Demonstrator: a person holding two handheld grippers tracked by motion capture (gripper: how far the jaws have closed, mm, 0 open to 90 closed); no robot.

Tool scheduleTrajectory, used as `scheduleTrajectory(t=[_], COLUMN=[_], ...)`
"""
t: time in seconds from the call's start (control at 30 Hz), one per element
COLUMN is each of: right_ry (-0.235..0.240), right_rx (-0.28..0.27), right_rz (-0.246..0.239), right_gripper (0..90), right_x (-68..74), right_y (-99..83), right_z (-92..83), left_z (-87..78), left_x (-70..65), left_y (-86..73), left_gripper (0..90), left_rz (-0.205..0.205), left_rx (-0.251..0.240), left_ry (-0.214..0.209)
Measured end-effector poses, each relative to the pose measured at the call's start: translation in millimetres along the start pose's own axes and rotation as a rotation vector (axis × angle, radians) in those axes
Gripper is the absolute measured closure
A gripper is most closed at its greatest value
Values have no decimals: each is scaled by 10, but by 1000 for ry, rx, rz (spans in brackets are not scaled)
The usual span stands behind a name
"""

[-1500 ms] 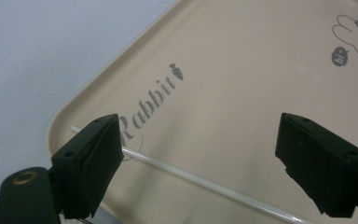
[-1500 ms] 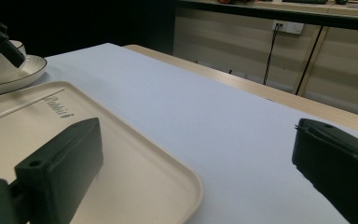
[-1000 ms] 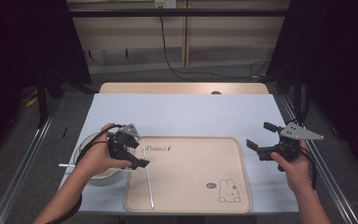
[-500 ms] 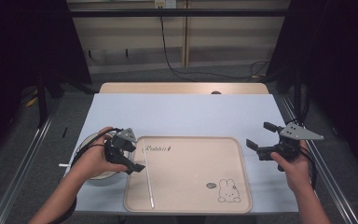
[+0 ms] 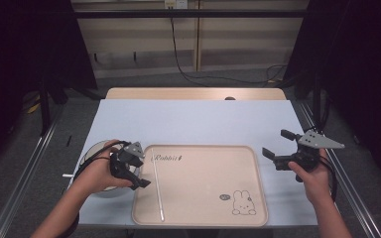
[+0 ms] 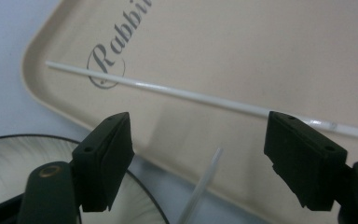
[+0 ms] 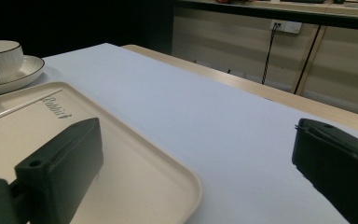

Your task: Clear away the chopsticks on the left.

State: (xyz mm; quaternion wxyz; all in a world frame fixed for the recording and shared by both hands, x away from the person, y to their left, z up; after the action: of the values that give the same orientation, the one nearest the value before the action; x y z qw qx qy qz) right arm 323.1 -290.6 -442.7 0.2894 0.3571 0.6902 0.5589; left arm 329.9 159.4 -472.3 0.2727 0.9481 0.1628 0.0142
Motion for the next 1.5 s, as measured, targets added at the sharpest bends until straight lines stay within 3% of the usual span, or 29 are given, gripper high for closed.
scheduleTrajectory(t=[0.1, 0.4, 0.5, 0.67, 0.73, 0.83, 0.87, 0.9, 0.93, 0.97, 1.0, 1.03, 1.07, 1.1, 1.13, 1.17, 1.23, 1.37, 1.4, 1.5], right_ry=[4, 1, 1, -1, -3, -5, -5, -6, -6, -6, -4, -5, -6, -7, -6, -8, -8, -6, -7, -4], right_rx=[3, -5, -3, -2, -5, -4, -5, -5, -5, -5, -5, -5, -4, -4, -4, -5, -6, -8, -8, -9], right_rz=[1, 0, 0, 1, -2, 1, 1, 2, 1, 1, 3, 2, 4, 5, 3, 4, 7, 7, 9, 9], right_gripper=[12, 13, 13, 12, 12, 12, 12, 12, 12, 12, 12, 12, 12, 12, 12, 12, 12, 12, 12, 12], right_x=[7, -7, -7, -9, -13, -17, -19, -21, -21, -21, -20, -21, -21, -22, -22, -23, -31, -36, -37, -37], right_y=[-1, 9, 5, 7, 8, 6, 5, 4, 4, 5, 4, 4, 4, 4, 6, 7, 5, 9, 10, 10], right_z=[3, -5, -3, -6, -7, -9, -7, -7, -7, -7, -7, -7, -7, -8, -12, -15, -16, -25, -26, -26], left_z=[6, 48, 66, 76, 67, 42, 14, -33, -66, -121, -203, -292, -392, -540, -637, -786, -978, -1087, -1081, -1022], left_x=[-1, -2, -18, -14, -3, 34, 47, 41, 53, 86, 122, 137, 162, 198, 229, 274, 326, 384, 384, 411], left_y=[-46, -147, -172, -192, -186, -141, -100, -40, 2, 59, 105, 186, 291, 392, 445, 538, 637, 701, 704, 672], left_gripper=[297, 506, 538, 645, 753, 824, 869, 858, 871, 872, 873, 873, 874, 874, 874, 874, 874, 874, 874, 875], left_rz=[40, 80, 93, 91, 72, 33, -17, -110, -102, -78, -112, -171, -201, -243, -277, -318, -371, -416, -431, -497], left_rx=[22, 58, 76, 94, 96, 80, 52, 17, -12, -45, -50, -115, -225, -303, -344, -447, -571, -679, -694, -713], left_ry=[-1, -26, -36, -25, -18, 12, 18, -11, -10, 27, 37, 24, 6, 5, 25, 22, 12, 53, 38, 44])
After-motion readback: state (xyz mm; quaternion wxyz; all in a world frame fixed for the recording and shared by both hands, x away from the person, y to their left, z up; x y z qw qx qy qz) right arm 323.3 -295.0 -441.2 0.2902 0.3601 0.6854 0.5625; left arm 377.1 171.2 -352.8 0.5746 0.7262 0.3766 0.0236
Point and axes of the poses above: each handheld gripper's, and its own axes: z roughly forward along the jaws, y roughly out of its top, x roughly to its left, the point moved 6 cm from there along z, roughly forward along the jaws, and after that the axes turned 4 degrees about -x, right-handed, at the moved point
